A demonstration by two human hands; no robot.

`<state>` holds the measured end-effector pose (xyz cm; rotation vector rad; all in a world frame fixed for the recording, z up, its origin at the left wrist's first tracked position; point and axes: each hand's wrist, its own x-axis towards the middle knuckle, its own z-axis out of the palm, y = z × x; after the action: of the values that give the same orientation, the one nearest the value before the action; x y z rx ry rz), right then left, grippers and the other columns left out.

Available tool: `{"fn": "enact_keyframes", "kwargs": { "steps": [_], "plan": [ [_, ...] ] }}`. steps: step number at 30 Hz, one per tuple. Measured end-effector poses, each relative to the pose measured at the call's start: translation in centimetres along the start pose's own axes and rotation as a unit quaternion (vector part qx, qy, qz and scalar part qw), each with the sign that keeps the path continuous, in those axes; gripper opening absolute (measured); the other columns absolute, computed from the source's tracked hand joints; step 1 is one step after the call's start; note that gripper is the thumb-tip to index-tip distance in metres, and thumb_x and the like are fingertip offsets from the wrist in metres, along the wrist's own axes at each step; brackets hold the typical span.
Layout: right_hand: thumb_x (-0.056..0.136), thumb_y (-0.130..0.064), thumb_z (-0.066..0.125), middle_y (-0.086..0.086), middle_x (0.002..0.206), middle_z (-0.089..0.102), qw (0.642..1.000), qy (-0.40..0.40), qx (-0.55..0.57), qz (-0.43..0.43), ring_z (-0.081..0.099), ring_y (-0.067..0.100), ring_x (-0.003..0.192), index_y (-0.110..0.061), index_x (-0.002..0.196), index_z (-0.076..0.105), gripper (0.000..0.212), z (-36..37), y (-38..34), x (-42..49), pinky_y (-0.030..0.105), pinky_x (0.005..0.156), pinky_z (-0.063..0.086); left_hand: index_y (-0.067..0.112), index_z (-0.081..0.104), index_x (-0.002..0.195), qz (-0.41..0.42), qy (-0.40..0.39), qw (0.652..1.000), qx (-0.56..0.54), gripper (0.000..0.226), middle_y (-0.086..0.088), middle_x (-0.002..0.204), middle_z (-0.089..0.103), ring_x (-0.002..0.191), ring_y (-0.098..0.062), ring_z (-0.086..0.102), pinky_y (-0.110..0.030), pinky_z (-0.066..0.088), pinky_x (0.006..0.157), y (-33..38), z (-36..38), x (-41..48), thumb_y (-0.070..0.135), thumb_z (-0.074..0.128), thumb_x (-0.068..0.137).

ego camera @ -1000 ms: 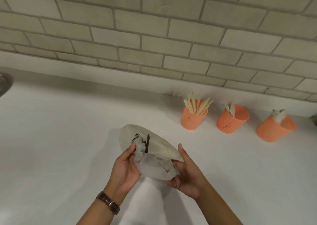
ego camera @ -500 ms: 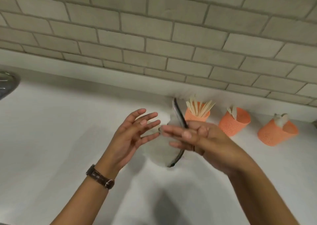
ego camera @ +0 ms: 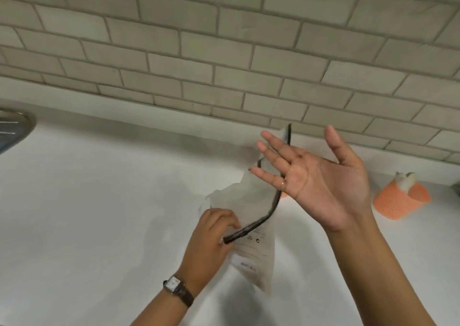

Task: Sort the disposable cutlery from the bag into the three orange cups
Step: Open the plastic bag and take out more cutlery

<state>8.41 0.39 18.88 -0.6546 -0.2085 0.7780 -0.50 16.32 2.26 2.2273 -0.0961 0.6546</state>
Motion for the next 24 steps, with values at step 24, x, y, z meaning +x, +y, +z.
{"fn": "enact_keyframes", "kwargs": {
  "steps": [24],
  "plan": [
    [0.076, -0.041, 0.065, -0.033, 0.082, 0.068, 0.604, 0.083, -0.746, -0.269, 0.062, -0.009, 0.085, -0.036, 0.091, 0.070, 0.017, -3.2, 2.4, -2.0, 0.032, 0.101, 0.034, 0.021, 0.068, 0.096, 0.170, 0.116, 0.979, -0.004, 0.015, 0.013, 0.090, 0.069, 0.089, 0.004, 0.062, -0.008, 0.045, 0.086, 5.3, -9.5, 4.5, 0.015, 0.060, 0.086]
  ]
}}
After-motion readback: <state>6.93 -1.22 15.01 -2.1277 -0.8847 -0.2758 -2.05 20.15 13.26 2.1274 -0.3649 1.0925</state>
